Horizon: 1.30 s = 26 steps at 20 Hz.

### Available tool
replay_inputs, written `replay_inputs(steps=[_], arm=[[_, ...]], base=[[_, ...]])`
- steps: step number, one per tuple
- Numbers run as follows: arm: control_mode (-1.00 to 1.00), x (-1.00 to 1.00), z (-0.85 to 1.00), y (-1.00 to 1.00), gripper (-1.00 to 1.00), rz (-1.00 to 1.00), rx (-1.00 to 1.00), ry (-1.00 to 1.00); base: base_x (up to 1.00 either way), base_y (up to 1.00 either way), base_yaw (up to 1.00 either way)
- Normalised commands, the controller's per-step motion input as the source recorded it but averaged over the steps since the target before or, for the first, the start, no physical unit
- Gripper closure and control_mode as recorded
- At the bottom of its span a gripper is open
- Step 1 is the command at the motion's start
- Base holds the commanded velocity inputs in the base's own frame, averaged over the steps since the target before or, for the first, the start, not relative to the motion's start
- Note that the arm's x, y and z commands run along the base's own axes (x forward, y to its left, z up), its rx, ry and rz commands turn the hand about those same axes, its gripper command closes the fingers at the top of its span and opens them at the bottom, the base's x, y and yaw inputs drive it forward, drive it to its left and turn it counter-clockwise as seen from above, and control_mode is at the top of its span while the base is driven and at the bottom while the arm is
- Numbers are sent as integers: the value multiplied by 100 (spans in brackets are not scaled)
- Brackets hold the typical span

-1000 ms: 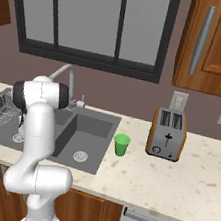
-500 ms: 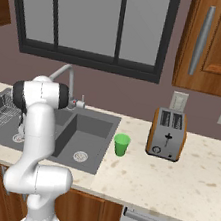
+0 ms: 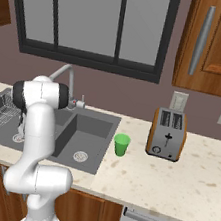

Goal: Move any existing items from the left basin to the right basin for drying. Then move the cup from the counter to the left basin of the sink for washing.

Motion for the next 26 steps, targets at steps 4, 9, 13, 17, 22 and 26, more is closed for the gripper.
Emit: replay_inputs(steps=[4,9,13,17,22,26], arm=[[-100,0,0,0,100,0,0,0],[-100,0,0,0,100,0,0,-1],[-100,-7,8,0,100,0,0,-4],[-100,-19,22,0,100,0,0,-5],[-100,-19,29,0,100,0,0,-1],[-100,-21,34,0,100,-2,0,0]], base=[[0,0,0],[0,0,0],[0,0,0],[0,0,0],[0,0,0],[0,0,0]])
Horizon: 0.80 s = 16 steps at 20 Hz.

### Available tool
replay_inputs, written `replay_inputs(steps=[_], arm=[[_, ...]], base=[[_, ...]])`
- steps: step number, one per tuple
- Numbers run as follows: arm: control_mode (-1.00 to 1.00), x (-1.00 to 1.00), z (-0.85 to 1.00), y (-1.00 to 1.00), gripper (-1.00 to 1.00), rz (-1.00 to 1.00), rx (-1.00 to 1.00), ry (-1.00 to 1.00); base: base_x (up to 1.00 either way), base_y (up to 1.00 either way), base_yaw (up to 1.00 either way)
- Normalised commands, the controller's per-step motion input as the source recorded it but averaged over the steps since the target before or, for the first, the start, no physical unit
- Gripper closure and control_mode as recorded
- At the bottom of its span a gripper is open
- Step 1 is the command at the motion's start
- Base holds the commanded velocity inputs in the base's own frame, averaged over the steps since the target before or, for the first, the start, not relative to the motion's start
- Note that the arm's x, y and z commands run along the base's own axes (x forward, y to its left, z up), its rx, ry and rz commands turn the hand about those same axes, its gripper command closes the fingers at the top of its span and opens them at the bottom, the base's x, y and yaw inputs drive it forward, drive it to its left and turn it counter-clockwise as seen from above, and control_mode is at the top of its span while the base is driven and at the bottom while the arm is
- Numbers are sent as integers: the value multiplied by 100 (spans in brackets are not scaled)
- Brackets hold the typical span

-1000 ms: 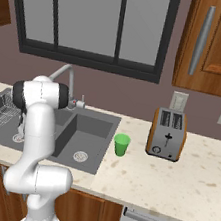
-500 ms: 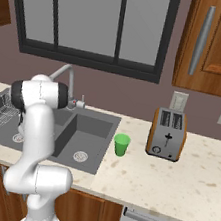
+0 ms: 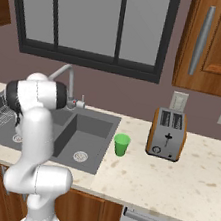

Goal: Move any existing items from the left basin to the right basin for drying. Then move the cup from the counter to the left basin of the sink for washing.

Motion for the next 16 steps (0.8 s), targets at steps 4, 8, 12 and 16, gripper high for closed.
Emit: replay_inputs(steps=[4,8,12,16], arm=[[-100,-14,45,0,100,-3,0,1],[-100,-16,55,0,100,-3,-2,0],[-100,-19,53,0,100,-3,-4,2],[-100,-13,61,0,100,-2,-2,7]], base=[[0,0,0],[0,0,0],[0,0,0],[0,0,0]])
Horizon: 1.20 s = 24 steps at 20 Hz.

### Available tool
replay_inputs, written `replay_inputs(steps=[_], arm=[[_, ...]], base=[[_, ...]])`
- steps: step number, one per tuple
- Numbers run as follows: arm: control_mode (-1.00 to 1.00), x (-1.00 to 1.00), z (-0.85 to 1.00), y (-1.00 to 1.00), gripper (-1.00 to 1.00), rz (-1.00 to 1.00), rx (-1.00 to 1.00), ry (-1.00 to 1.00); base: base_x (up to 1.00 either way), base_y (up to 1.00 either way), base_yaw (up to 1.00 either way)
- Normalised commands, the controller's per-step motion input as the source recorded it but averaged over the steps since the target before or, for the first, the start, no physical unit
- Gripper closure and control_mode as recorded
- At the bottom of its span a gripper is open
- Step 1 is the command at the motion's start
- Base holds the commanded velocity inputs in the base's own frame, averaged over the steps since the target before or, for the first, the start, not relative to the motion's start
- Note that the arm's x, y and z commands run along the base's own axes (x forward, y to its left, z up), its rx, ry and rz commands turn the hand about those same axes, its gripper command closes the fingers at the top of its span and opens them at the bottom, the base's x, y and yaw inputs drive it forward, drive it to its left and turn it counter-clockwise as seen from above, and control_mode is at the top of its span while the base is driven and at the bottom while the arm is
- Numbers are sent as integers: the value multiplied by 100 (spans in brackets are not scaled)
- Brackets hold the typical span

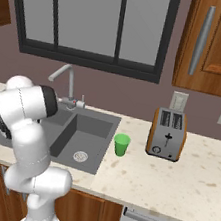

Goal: Move any existing items from the left basin to the right basin for drying. Then move the cup from the counter to the left basin of the sink for washing.

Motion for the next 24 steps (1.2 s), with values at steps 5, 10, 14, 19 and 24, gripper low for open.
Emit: replay_inputs(steps=[5,10,14,19,24], arm=[[-100,-5,61,0,100,-1,0,12],[-100,-1,65,0,100,-1,0,14],[-100,-1,58,0,100,-1,-1,12],[-100,-15,41,0,100,-1,-5,5],[-100,-30,40,0,100,0,-9,0]], base=[[0,0,0],[0,0,0],[0,0,0],[0,0,0],[0,0,0]])
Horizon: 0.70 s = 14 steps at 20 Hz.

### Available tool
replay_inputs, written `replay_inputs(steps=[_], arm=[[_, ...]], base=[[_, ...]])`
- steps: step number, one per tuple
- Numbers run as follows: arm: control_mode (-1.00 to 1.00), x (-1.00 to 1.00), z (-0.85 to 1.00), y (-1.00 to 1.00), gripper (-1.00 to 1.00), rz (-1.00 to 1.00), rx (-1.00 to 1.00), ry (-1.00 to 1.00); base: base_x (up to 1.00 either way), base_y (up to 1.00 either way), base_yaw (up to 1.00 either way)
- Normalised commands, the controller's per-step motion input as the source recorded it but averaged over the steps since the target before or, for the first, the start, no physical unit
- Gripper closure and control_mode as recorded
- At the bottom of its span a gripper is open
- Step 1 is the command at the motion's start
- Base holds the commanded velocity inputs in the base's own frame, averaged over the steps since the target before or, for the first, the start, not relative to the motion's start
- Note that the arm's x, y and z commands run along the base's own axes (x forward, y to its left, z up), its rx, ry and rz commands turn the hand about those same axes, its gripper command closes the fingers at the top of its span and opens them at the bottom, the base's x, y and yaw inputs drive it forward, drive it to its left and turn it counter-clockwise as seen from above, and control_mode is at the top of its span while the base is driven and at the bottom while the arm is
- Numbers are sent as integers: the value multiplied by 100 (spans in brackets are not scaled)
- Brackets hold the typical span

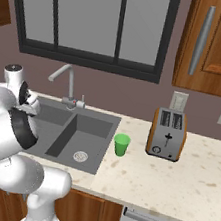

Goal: Move any existing items from the left basin to the right basin for drying. Then move the cup from the counter to the left basin of the sink for washing.

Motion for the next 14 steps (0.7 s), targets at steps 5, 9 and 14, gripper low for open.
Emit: replay_inputs(steps=[5,9,14], arm=[[-100,-29,44,-1,100,0,-8,0],[-100,-23,32,-10,100,0,-5,0],[-100,-19,22,-20,100,0,-1,1]], base=[[0,0,0],[0,0,0],[0,0,0]])
